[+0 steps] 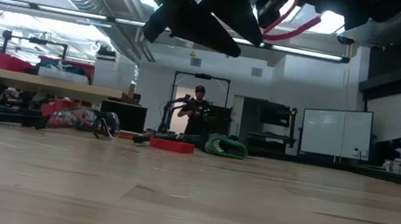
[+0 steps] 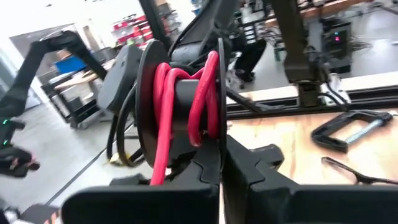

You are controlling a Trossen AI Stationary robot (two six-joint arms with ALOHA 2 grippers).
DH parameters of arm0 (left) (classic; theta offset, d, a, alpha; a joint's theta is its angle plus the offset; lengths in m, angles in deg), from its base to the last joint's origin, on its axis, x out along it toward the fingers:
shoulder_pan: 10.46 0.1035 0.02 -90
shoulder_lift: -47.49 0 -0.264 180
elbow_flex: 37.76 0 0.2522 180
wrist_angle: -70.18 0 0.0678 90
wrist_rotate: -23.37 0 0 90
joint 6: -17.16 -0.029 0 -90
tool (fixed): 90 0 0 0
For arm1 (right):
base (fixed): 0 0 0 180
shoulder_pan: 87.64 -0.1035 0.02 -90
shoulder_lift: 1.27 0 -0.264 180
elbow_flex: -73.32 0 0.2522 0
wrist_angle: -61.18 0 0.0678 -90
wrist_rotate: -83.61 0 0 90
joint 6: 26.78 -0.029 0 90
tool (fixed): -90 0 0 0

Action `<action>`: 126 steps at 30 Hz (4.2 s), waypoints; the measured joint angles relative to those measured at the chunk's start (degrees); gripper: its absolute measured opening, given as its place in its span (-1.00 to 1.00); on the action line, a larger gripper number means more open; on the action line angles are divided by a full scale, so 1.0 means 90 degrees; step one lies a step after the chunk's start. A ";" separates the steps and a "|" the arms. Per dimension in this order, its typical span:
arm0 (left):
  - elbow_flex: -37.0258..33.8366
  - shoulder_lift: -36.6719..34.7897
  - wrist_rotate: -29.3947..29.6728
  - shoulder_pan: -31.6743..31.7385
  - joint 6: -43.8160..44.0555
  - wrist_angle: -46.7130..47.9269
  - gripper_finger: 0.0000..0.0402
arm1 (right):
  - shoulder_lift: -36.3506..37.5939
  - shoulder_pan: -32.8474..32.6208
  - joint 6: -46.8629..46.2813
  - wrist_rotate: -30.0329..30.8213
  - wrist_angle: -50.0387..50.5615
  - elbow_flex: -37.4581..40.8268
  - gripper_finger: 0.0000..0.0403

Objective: Coil cords
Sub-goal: Coil the orange wire into the black spool

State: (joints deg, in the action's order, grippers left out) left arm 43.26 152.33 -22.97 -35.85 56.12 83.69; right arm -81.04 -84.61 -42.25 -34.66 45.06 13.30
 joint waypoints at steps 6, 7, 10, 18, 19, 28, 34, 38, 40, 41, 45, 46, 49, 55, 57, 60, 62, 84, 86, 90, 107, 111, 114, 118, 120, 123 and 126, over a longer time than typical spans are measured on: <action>0.0000 -0.0005 -0.0003 -0.0068 0.0002 0.0005 -0.24 | 0.0000 0.0000 0.0227 -0.0418 0.0163 0.0002 -0.99; 0.0000 -0.0007 -0.0003 -0.0074 0.0021 0.0003 -0.24 | 0.0000 0.0000 0.0294 -0.0425 0.0256 0.0002 -0.99; 0.0000 -0.0006 -0.0002 -0.0092 0.0134 0.0009 -0.24 | 0.0000 0.0000 0.0426 -0.0420 0.0438 0.0005 -0.99; 0.0002 -0.0009 0.0002 0.0025 0.0170 -0.0510 -0.24 | 0.0000 -0.0004 0.0445 -0.0240 0.0349 0.0005 -0.99; 0.0002 -0.0010 0.0002 0.0041 0.0144 -0.0570 -0.24 | 0.0000 -0.0002 0.0445 -0.0235 0.0327 0.0005 -0.99; 0.0002 -0.0010 0.0002 0.0253 0.0156 -0.0596 -0.24 | -0.0005 -0.0007 0.0434 -0.0211 0.0007 0.0005 -0.99; 0.0002 -0.0010 0.0005 0.0332 0.0149 -0.0600 -0.24 | -0.0006 -0.0005 0.0428 -0.0208 -0.0179 0.0005 -0.99; 0.0002 -0.0010 0.0002 0.0336 0.0131 -0.0583 -0.36 | -0.0006 -0.0005 0.0426 -0.0210 -0.0192 0.0005 -0.99; 0.0002 -0.0010 0.0002 0.0340 0.0130 -0.0575 -0.49 | -0.0007 -0.0005 0.0422 -0.0211 -0.0193 0.0005 -0.99; 0.0002 -0.0010 0.0002 0.0338 0.0129 -0.0567 -0.57 | -0.0007 -0.0005 0.0421 -0.0211 -0.0191 0.0005 -0.99; 0.0002 -0.0010 0.0002 0.0267 0.0129 -0.0508 -0.91 | -0.0007 -0.0005 0.0421 -0.0213 -0.0176 0.0005 -0.99; 0.0002 -0.0010 0.0002 0.0241 0.0140 -0.0496 -0.95 | -0.0006 -0.0005 0.0421 -0.0219 -0.0166 0.0005 -0.99; 0.0002 -0.0011 0.0002 0.0139 0.0272 -0.0408 -0.95 | 0.0007 0.0000 0.0419 -0.0264 0.0043 0.0005 -0.99; 0.0002 -0.0012 0.0000 -0.0061 0.1145 0.0351 -0.97 | 0.0061 0.0000 0.0563 -0.0264 0.0774 0.0005 -0.99; 0.0002 -0.0012 -0.0001 -0.0128 0.1476 0.0631 -0.98 | 0.0061 0.0000 0.0582 -0.0264 0.1075 0.0005 -0.99; 0.0002 -0.0033 0.0002 -0.0222 0.1910 0.1010 -0.98 | 0.0061 0.0000 0.0631 -0.0239 0.1448 0.0005 -0.99; 0.0002 -0.0040 0.0000 -0.0278 0.2142 0.1203 -0.99 | 0.0061 0.0000 0.0724 -0.0205 0.1681 0.0005 -0.99; 0.0002 -0.0555 0.0024 -0.0293 0.3511 0.2768 -1.00 | 0.0058 -0.0007 0.1107 0.1139 0.3724 0.0005 -0.99; 0.0002 -0.0572 0.0022 -0.0198 0.3461 0.2762 -1.00 | 0.0058 -0.0011 0.1107 0.1331 0.3842 0.0004 -0.99; 0.0002 -0.0610 0.0022 0.0007 0.3371 0.2797 -1.00 | 0.0056 -0.0143 0.1218 0.1742 0.3992 0.0005 -0.99; 0.0002 -0.0877 -0.0121 0.0426 0.2298 0.1678 -1.00 | 0.0056 -0.0464 0.0998 0.3582 0.4172 0.0005 -0.99; 0.0002 -0.0886 -0.0117 0.0542 0.1858 0.1163 -1.00 | 0.0056 -0.0466 0.0852 0.3729 0.4154 0.0004 -0.99; 0.0002 -0.0886 -0.0119 0.0678 0.1494 0.0799 -1.00 | 0.0034 -0.0466 0.0761 0.3811 0.4111 0.0005 -0.99; 0.0002 -0.0886 -0.0129 0.0860 0.1232 0.0398 -1.00 | -0.0034 -0.0466 0.0701 0.3801 0.3977 0.0004 -0.99; 0.0002 -0.0886 -0.0240 0.0956 0.1158 0.0285 -1.00 | -0.0065 -0.0466 0.0560 0.3792 0.3866 0.0004 -0.99; 0.0002 -0.0877 -0.0415 0.1066 0.1204 0.0154 -1.00 | -0.0122 -0.0466 0.0333 0.3789 0.3518 0.0007 -0.99; 0.0002 -0.0824 -0.0447 0.1116 0.1131 -0.0095 -1.00 | -0.0214 -0.0464 0.0126 0.3789 0.2920 0.0002 -0.99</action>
State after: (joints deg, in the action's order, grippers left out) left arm 43.29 144.91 -26.99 -25.80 66.30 82.84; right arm -82.97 -88.78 -41.12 -0.56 71.34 13.32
